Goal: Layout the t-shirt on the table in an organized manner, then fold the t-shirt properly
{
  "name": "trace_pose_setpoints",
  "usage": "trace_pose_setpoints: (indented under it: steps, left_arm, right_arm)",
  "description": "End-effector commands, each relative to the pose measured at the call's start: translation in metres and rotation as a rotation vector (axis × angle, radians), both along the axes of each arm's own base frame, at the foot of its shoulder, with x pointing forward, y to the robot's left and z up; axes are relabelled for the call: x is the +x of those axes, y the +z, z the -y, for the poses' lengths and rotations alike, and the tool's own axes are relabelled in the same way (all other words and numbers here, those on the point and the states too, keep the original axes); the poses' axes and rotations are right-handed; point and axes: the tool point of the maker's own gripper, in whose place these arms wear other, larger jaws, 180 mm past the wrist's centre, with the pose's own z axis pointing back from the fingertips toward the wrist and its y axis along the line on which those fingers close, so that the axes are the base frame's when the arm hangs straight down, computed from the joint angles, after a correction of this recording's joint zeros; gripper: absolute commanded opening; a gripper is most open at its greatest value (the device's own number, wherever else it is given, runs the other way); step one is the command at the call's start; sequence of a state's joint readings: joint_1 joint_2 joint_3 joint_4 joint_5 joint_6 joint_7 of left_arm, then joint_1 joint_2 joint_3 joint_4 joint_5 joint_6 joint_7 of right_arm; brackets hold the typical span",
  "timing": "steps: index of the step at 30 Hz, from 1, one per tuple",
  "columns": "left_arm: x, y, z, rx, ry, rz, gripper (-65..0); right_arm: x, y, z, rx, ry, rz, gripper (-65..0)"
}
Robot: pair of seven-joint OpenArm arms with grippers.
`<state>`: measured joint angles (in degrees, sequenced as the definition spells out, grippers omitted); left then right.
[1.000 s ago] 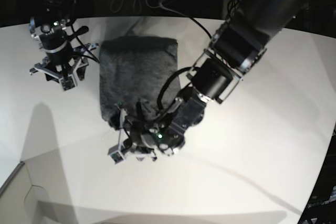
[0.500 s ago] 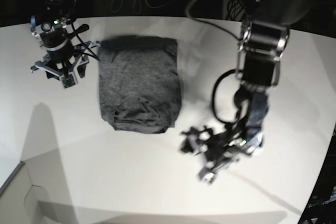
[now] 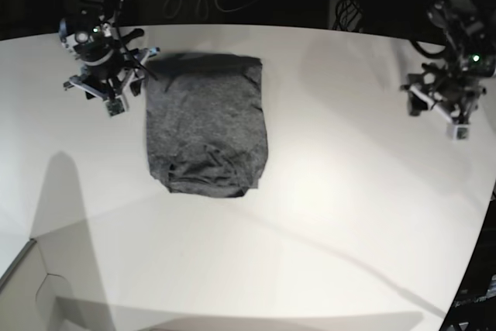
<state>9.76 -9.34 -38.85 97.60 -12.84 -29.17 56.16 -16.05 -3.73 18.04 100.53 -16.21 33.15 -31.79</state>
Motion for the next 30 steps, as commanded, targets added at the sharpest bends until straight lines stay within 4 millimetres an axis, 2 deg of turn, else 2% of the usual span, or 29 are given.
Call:
trace_pose_setpoints:
  steps: [1, 7, 12, 15, 18, 21, 26, 28, 30]
  left_arm:
    - [0.0, 0.01, -0.006, 0.018, 0.004, 0.033, -23.9]
    - [-0.039, -0.002, -0.026, 0.034, 0.07, -0.032, -23.9]
    - [-0.05, -0.005, -0.033, 0.016, 0.132, -0.032, -23.9]
    - [-0.05, -0.005, -0.033, 0.016, 0.13, -0.032, -23.9]
    - [-0.048, -0.003, -0.034, 0.02, 0.129, -0.028, -23.9]
    - [-0.046, -0.002, -0.034, 0.02, 0.129, -0.023, -23.9]
    - [-0.048, -0.001, -0.034, 0.026, 0.126, -0.023, -24.4]
    - [-0.052, -0.002, -0.035, 0.027, 0.129, -0.032, -29.2]
    - [-0.062, -0.005, -0.035, 0.034, 0.128, -0.054, -38.5]
  right_arm:
    - [0.008, 0.009, -0.002, 0.009, 0.001, 0.045, -37.0]
    - [-0.002, 0.002, -0.029, 0.057, 0.028, 0.02, -37.0]
    - [-0.01, -0.003, -0.052, 0.092, 0.068, 0.001, -37.0]
    - [-0.016, -0.006, -0.055, 0.098, 0.069, -0.014, -37.0]
    - [-0.014, 0.001, -0.059, 0.107, 0.063, 0.007, -37.0]
    - [-0.011, 0.008, -0.054, 0.095, 0.049, 0.028, -37.0]
    - [-0.01, 0.022, -0.01, 0.035, -0.06, 0.068, -37.0]
    - [-0.011, 0.031, 0.008, 0.014, -0.104, 0.091, -37.0]
    - [-0.016, 0.043, 0.029, 0.015, -0.169, 0.126, -37.1]
